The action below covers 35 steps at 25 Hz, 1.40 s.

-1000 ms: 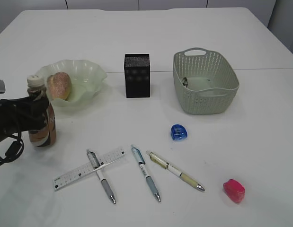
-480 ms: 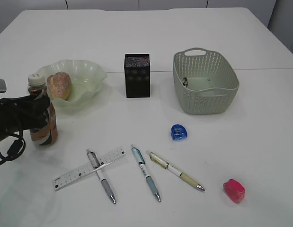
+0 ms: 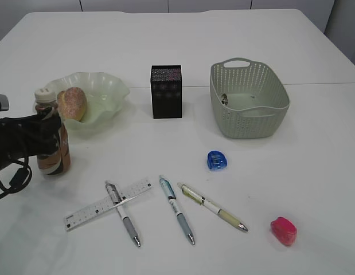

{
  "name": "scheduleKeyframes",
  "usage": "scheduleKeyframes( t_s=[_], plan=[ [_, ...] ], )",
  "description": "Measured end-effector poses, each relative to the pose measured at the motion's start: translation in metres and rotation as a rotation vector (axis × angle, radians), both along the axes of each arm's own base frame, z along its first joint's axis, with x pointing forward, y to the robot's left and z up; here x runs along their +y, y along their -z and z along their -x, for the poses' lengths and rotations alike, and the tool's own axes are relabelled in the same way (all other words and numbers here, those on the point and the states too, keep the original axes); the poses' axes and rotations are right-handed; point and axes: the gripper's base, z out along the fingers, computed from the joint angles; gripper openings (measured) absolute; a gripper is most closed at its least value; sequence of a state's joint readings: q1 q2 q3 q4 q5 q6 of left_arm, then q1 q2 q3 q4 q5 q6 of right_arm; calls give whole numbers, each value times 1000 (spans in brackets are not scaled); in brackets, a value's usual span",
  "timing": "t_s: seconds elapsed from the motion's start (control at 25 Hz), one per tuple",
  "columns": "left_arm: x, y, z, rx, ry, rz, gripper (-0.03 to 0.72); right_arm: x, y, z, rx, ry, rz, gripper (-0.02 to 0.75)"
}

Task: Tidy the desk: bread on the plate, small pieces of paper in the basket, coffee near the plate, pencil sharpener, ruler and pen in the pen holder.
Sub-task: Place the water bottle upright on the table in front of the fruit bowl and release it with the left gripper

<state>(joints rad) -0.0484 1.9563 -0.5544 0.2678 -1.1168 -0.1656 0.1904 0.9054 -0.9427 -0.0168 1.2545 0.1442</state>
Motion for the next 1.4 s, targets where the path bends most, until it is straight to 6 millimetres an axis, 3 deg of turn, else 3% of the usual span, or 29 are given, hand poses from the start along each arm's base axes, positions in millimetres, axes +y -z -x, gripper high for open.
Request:
scheduleKeyframes(
  t_s=[0.68, 1.4],
  plan=[
    [-3, -7, 1, -20, 43, -13, 237, 0, 0, 0, 0, 0, 0, 414],
    [-4, -7, 1, -20, 46, -14, 337, 1, 0, 0, 2, -1, -9, 414]
  ],
)
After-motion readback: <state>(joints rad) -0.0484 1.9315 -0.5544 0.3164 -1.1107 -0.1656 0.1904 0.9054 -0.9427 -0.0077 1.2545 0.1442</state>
